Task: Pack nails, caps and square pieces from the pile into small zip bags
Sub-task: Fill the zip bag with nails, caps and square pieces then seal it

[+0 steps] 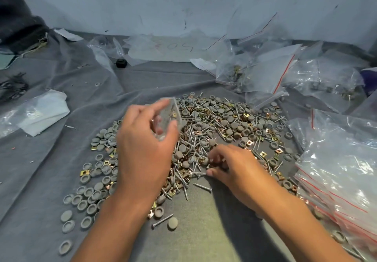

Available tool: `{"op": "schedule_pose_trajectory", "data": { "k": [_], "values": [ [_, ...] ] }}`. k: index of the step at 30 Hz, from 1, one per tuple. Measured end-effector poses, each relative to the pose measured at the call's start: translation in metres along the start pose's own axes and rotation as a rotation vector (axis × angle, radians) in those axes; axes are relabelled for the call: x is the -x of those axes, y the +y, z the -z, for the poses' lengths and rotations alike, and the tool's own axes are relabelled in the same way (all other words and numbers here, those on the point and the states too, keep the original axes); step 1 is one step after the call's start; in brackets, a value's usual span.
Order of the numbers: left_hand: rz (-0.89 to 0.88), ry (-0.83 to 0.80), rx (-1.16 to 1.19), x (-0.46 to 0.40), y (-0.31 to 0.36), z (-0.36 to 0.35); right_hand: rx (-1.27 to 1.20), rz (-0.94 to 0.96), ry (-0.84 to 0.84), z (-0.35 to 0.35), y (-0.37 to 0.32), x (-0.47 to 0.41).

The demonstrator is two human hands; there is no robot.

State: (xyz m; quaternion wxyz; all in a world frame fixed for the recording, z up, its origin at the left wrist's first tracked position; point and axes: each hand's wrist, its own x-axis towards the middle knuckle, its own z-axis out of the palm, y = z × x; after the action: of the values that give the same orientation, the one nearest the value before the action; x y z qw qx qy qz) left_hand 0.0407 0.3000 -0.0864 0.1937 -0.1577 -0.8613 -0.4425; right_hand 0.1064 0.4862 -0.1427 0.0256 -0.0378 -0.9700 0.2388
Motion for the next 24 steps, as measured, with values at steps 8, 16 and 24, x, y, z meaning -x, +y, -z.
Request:
{"op": "schedule_pose_trajectory", "data": {
  "k": [8, 16, 24],
  "values": [
    [0.013, -0.184, -0.114, 0.002, -0.001, -0.001, 0.021, 0.071, -0.057, -0.004, 0.008, 0.0],
    [-0.07, -0.27, -0.149, 0.003, -0.005, -0.001, -0.063, 0.197, 0.047, 0.008, -0.023, -0.003],
    [-0.059, -0.249, -0.159, 0.001, -0.006, -0.001, 0.095, 0.298, -0.076, -0.014, -0.035, -0.003]
  ]
}}
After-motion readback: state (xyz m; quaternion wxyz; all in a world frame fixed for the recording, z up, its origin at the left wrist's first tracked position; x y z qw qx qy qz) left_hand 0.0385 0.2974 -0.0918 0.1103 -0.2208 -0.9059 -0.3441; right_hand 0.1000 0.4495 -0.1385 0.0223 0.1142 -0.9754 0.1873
